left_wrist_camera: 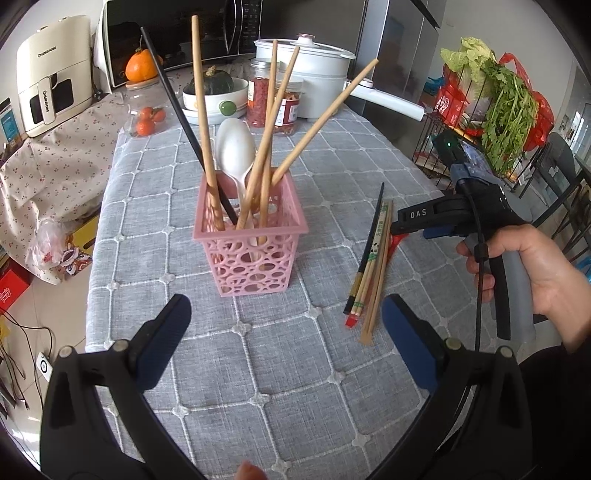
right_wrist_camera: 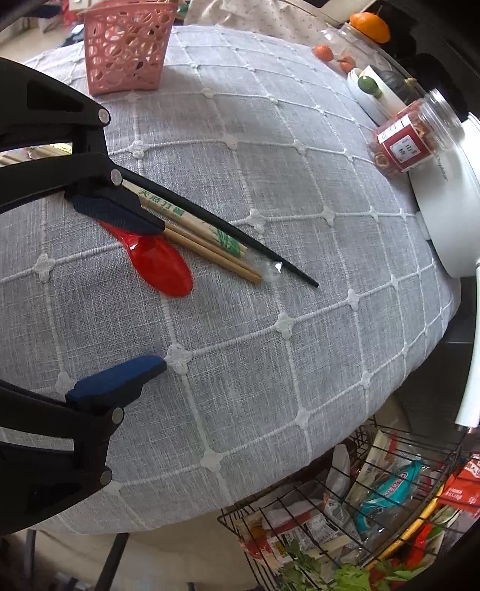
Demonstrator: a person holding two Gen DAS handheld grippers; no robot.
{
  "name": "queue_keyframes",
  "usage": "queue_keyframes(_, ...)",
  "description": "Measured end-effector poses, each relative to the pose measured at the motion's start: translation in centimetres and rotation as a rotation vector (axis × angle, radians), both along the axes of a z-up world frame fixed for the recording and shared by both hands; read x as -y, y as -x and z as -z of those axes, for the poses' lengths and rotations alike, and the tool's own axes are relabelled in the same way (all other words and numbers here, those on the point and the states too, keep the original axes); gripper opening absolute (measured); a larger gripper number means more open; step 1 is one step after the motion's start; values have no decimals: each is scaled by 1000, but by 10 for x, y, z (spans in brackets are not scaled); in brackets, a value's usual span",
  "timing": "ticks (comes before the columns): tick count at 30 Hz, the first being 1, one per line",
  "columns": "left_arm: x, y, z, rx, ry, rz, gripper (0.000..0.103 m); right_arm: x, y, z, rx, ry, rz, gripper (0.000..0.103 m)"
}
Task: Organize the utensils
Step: 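Move the right gripper down over the red plastic spoon, then grasp the red spoon by its handle with the right gripper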
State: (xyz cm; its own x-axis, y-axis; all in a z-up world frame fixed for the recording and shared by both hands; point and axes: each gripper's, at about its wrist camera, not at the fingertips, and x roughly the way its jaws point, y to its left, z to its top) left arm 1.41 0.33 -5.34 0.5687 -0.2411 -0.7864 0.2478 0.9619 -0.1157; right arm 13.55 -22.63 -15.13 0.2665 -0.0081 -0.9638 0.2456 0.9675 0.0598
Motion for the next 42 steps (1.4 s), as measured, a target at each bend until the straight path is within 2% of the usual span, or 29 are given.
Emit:
queue_keyframes(8, 3, 1, -1, 15, -3, -3, 102, -24, 4, -5, -10, -19, -25, 41)
queue_keyframes(14, 6, 2, 0, 17, -12, 6, 102, -26, 11, -5, -30, -92, -24, 40)
queue_keyframes(20, 8, 1, 0, 17, -11, 4, 103, -22, 12, -1, -41, -101, -41, 40)
queue_keyframes(25, 11, 2, 1, 14, -19, 13, 102, -35, 11, 0, -41, -45, -82, 42)
queue_keyframes(27, 12, 2, 1, 13, -20, 17, 103, -44, 11, 0, -30, 20, -137, 37)
queue_keyframes(29, 14, 4, -1, 25, -16, 15, 102, -47, 11, 0, -22, 58, -186, 25)
queue_keyframes(33, 23, 8, -3, 22, 0, 59, 102, -21, 13, -3, -37, -34, -179, 18)
queue_keyframes(34, 26, 9, -2, 12, 0, 74, 102, -13, 15, -4, -37, -37, -167, 15)
queue_keyframes(35, 31, 9, -1, 0, -2, 90, 102, -6, 16, -5, -37, -38, -156, 7)
queue_keyframes(37, 44, 7, 1, -16, -16, 126, 102, 12, 21, -13, -20, -83, -117, 4)
queue_keyframes(42, 78, -1, 5, -56, -89, 176, 102, 46, 31, -25, 20, -225, -56, 7)
